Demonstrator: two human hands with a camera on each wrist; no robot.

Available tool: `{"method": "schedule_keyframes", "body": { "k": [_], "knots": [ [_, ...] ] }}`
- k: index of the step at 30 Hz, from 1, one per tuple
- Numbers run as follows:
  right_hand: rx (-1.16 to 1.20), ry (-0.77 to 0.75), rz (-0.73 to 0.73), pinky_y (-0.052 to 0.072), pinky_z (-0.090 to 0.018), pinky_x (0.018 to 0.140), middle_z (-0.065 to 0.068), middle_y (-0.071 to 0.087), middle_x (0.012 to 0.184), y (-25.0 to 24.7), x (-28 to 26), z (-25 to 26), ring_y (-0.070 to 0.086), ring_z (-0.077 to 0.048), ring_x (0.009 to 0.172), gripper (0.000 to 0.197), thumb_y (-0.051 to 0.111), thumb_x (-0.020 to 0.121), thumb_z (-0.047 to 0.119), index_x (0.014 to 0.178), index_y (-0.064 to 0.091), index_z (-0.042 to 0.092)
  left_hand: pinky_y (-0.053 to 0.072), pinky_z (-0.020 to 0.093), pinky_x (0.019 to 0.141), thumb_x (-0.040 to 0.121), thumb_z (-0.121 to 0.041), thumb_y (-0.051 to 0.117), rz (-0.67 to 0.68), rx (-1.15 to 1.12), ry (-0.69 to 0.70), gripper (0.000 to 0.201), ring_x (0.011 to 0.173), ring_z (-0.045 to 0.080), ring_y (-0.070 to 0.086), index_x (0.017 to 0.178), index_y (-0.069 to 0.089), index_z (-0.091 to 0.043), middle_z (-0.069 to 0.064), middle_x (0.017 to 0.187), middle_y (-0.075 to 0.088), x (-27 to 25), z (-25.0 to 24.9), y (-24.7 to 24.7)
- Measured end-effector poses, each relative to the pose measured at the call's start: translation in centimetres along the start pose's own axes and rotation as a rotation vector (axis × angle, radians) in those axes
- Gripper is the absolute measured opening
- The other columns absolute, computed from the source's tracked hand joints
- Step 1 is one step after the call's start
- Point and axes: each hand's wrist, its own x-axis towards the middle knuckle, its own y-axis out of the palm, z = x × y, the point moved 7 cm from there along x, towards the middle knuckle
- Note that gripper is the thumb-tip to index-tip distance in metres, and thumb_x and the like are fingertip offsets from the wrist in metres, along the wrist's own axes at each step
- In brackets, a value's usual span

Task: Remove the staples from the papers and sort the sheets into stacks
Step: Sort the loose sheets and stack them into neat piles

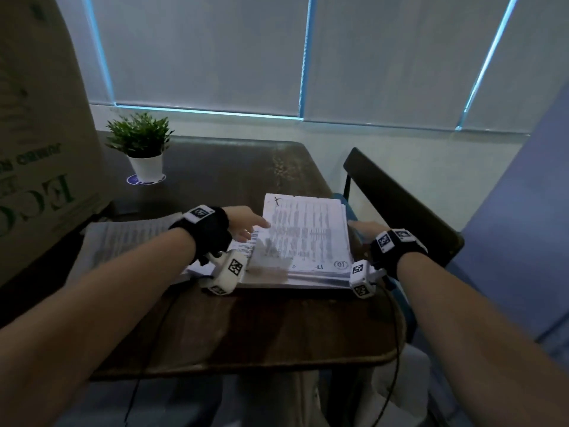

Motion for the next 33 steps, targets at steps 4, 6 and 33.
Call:
{"method": "schedule_keyframes", "body": {
  "k": [4,6,33],
  "knots": [
    [0.346,0.105,0.085,0.048,-0.031,0.071,-0.006,0.066,0.091,1.1,-0.1,0.1,0.063,-0.021,0.077,0.045,0.063,0.089,0.053,0.099,0.066,0.010,0.047,0.041,0.095,0.089,-0.031,0.063,-0.012,0.043,-0.058,0.056,0.117,0.030,0.054,0.134,0.047,-0.003,0.014,0.130,0.054,2.8,-0.1,2.4],
    [0.388,0.079,0.075,0.041,-0.026,0.054,-0.004,0.062,0.079,0.8,-0.5,1.0,0.057,-0.014,0.063,0.026,0.064,0.094,0.032,0.097,0.063,0.006,0.046,0.042,0.097,0.088,-0.031,0.063,-0.045,0.038,-0.060,0.054,0.120,0.032,0.053,0.132,0.049,-0.002,0.018,0.131,0.054,3.7,-0.2,2.7],
    [0.891,-0.227,0.012,0.050,-0.055,0.098,-0.015,0.069,0.118,-1.1,0.7,4.3,0.066,-0.035,0.108,0.045,0.063,0.078,0.001,0.123,0.061,0.006,0.046,0.050,0.095,0.093,0.004,0.047,-0.200,-0.592,0.232,0.026,0.101,0.032,0.059,0.118,0.053,-0.002,0.018,0.121,0.058,2.4,-0.8,2.0]
  ]
}}
